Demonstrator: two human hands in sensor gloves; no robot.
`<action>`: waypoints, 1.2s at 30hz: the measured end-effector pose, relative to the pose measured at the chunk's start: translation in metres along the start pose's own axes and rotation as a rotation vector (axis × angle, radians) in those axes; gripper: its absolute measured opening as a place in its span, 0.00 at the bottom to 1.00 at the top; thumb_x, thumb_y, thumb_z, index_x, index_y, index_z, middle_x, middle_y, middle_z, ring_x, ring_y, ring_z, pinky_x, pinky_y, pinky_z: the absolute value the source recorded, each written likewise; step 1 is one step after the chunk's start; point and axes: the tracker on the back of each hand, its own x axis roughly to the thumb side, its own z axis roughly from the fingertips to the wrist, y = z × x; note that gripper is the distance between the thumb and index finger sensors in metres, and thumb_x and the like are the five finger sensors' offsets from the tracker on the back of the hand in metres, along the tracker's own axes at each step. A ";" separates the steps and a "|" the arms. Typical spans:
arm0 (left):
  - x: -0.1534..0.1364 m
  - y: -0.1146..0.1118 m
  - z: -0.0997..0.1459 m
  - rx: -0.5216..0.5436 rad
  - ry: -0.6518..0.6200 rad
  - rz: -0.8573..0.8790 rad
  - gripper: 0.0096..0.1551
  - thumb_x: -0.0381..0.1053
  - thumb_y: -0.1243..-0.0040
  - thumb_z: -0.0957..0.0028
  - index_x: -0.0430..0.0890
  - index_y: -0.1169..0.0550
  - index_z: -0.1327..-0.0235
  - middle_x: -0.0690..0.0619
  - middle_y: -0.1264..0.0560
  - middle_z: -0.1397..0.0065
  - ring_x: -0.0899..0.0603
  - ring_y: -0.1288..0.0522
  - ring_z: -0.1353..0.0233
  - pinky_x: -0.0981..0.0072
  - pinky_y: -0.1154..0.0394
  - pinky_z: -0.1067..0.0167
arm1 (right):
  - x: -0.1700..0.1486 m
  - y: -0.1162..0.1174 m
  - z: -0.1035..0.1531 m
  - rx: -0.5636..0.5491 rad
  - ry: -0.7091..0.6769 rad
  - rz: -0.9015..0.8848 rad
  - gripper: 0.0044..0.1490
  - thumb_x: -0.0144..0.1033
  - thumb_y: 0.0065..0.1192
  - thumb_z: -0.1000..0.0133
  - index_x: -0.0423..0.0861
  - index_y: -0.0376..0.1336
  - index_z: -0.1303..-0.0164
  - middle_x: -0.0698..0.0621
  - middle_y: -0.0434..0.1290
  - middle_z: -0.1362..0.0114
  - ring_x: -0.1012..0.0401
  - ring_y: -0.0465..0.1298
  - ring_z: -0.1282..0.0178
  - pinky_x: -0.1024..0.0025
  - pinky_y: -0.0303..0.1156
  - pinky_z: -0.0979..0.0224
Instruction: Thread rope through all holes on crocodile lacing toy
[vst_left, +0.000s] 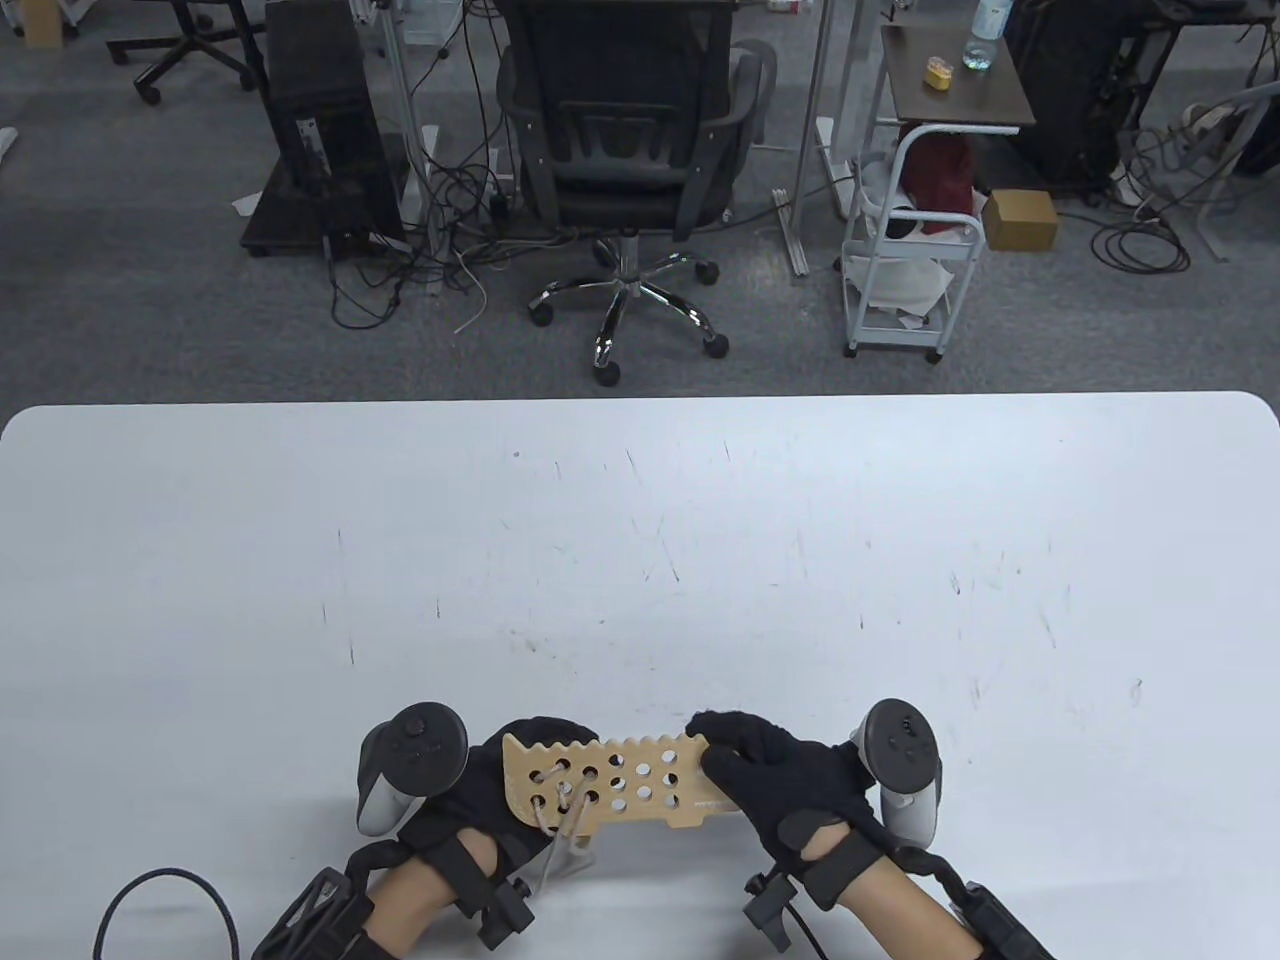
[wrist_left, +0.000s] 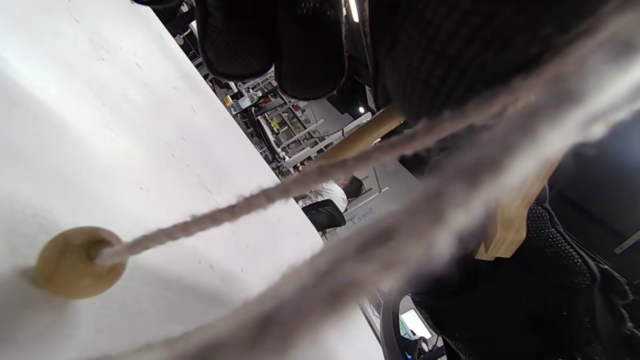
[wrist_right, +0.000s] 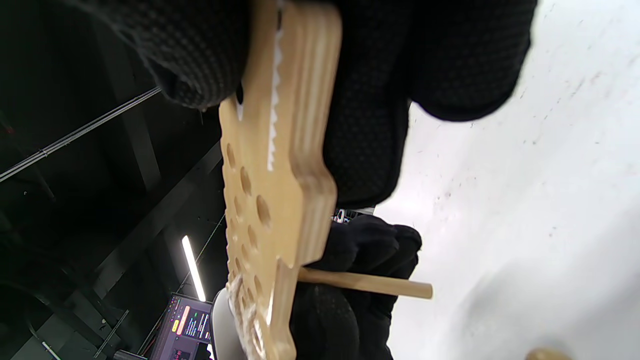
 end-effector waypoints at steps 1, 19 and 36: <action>0.000 0.000 0.000 -0.001 -0.001 0.006 0.25 0.59 0.25 0.60 0.65 0.16 0.45 0.53 0.25 0.32 0.39 0.31 0.26 0.38 0.43 0.25 | 0.000 0.000 0.000 -0.001 -0.001 0.001 0.30 0.41 0.67 0.49 0.40 0.68 0.40 0.46 0.84 0.45 0.53 0.88 0.54 0.55 0.78 0.48; -0.005 0.021 0.008 0.194 0.069 -0.011 0.25 0.56 0.30 0.57 0.63 0.17 0.44 0.55 0.19 0.39 0.41 0.24 0.32 0.39 0.38 0.26 | 0.000 -0.021 -0.001 -0.113 0.008 0.007 0.30 0.41 0.67 0.49 0.41 0.68 0.39 0.46 0.84 0.45 0.53 0.88 0.54 0.55 0.78 0.47; -0.007 0.042 0.019 0.354 0.109 0.051 0.25 0.56 0.33 0.56 0.63 0.20 0.42 0.55 0.21 0.37 0.41 0.25 0.31 0.39 0.39 0.26 | -0.007 -0.044 -0.005 -0.194 0.037 -0.003 0.30 0.41 0.67 0.49 0.41 0.67 0.39 0.46 0.84 0.45 0.53 0.88 0.54 0.55 0.78 0.47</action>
